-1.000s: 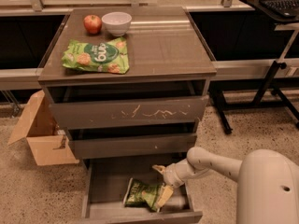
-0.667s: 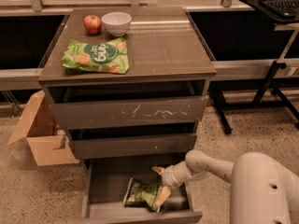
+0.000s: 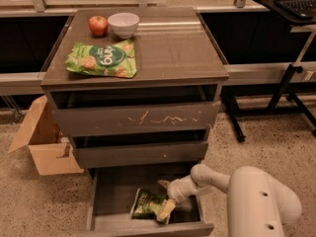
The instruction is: Pick green jalapeno chip bag from bottom drawer and place on counter
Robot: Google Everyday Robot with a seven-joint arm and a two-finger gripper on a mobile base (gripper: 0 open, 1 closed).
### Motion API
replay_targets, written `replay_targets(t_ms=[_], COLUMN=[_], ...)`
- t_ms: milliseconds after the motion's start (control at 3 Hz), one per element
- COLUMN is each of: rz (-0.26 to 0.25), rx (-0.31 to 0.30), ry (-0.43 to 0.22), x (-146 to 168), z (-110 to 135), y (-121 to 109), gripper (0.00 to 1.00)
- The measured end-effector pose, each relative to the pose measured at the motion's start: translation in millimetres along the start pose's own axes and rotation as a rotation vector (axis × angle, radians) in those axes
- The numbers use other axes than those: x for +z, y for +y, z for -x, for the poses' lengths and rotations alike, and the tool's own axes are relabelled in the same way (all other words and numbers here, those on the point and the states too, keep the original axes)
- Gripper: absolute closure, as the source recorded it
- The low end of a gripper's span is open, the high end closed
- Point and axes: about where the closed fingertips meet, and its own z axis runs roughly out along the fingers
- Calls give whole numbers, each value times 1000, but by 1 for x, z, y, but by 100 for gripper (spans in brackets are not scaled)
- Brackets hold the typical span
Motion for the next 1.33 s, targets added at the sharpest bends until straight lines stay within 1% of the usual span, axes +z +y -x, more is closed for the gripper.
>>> replay_targets(t_ms=[333,667,1000,1333], rz=[7,23,32,38], rx=[47,123,160,188], ry=[-12,-21,-21,-16], x=[22,48,61,71], z=[-13,-28,-37,-45], y=[-12,-24,-30,-34], gripper=[0,0,0,19])
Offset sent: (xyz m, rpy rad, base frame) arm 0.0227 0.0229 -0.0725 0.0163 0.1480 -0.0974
